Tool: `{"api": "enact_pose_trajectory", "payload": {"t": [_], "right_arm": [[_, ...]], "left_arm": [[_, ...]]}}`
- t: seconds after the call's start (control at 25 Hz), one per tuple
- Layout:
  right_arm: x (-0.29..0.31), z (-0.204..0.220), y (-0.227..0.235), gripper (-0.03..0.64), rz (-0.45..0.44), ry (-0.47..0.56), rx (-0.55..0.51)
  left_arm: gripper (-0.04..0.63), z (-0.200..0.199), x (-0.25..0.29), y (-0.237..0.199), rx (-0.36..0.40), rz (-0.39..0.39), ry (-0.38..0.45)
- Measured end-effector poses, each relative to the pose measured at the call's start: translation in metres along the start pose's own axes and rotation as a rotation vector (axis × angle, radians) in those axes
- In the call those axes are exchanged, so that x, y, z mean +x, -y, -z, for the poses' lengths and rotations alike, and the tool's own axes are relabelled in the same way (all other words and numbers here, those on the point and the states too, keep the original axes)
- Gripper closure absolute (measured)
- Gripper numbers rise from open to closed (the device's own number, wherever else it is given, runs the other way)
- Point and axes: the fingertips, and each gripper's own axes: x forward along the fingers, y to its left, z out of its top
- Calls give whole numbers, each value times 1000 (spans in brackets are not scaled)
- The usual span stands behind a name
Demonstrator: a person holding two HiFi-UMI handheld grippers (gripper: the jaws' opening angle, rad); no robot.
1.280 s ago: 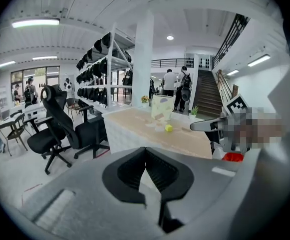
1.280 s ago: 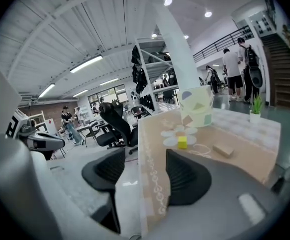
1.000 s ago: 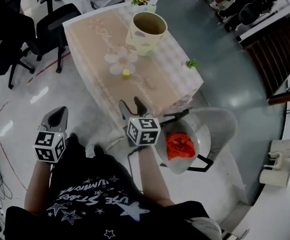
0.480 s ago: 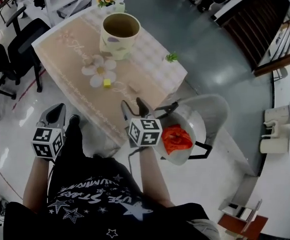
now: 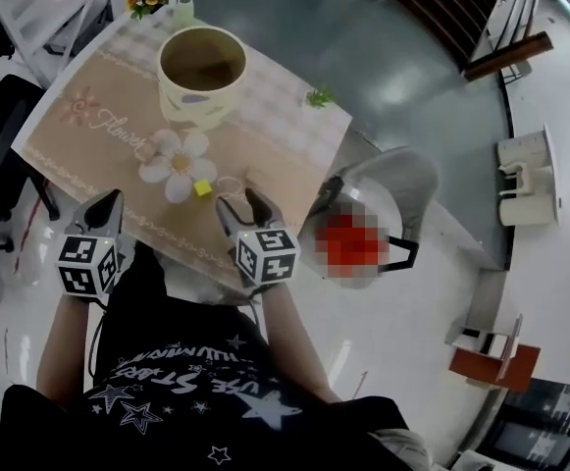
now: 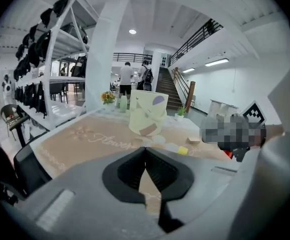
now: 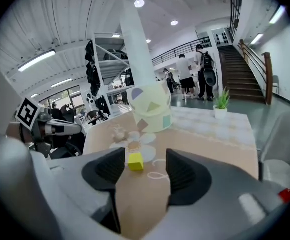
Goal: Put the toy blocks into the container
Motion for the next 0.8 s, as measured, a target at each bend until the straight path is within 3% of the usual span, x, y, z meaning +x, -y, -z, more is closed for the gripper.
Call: {"api": "enact_pose_trajectory", "payload": {"t": [0.32,0.36,0.4,0.64,0.68,0.8], "right_arm": [[49,12,-29,357,13,-111,-6],[54,14,-32,385,21,-127,-16],[58,16,-33,411,35,-143,-29],[74,31,-34,420,138,-238,-95],[74,31,-32,462,158,-247,-101],[74,31,-29,474,184,-258,-78]], "left_arm": [[584,-27,51,-42,61,132,-45],[584,-28,56,-44,68,148,-50],[584,-28,60,-47,74,163,-56],[584,-29,81,-56,105,237,-78],[584,-30,83,-57,108,245,-78],[584,-31,87,-62,115,264,-78]]}}
